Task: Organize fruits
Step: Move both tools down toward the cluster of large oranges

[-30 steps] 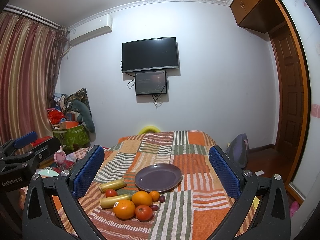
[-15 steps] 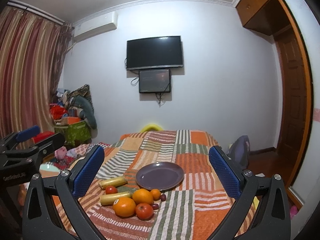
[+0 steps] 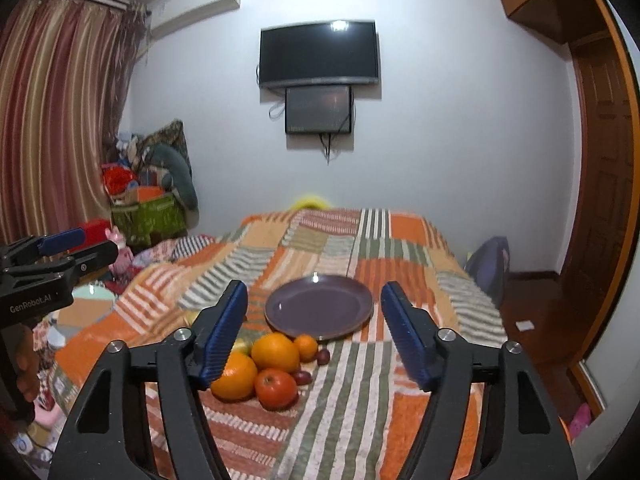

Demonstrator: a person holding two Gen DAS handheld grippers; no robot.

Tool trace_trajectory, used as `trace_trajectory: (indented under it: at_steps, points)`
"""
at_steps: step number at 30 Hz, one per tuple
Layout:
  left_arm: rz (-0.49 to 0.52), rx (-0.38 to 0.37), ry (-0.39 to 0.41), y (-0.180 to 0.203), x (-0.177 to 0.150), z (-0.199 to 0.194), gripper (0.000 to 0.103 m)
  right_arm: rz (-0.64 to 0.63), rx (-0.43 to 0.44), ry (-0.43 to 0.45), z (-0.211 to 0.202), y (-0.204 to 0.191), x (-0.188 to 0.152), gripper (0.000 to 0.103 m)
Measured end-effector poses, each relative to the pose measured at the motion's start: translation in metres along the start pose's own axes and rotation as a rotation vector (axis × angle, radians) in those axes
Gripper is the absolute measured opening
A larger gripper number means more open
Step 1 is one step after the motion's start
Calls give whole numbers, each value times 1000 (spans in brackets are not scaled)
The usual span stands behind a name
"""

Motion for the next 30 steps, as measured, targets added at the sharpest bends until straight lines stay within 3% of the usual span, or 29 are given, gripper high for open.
trace_trajectory:
  at_steps: [7, 9, 11, 15, 23, 30]
  points:
    - [22, -7, -123, 4, -41, 42, 67, 15, 20, -139, 31, 4, -36, 45]
    - [31, -4, -153, 5, -52, 52, 59, 21, 40, -174, 39, 3, -45, 41]
    - [45, 4, -181, 6, -64, 61, 50, 22, 41, -199, 46, 4, -54, 41]
    - [41, -30, -237, 10, -81, 74, 45, 14, 45, -230, 54, 6, -64, 39]
    - [25, -180, -371, 43, -108, 88, 45, 12, 104, -310, 76, 1, -79, 39]
    - [12, -231, -451, 65, -124, 100, 45, 36, 129, -349, 80, 7, -87, 39]
Point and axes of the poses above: each gripper's, at about its wrist camera, not at the fingertips, and z roughly the way its jaws point, y to its right, x to its top, the point moved 9 cm from there along z, roughly the way its jaws point, and after that the axes turned 8 degrees about y, right-handed, at the moved point
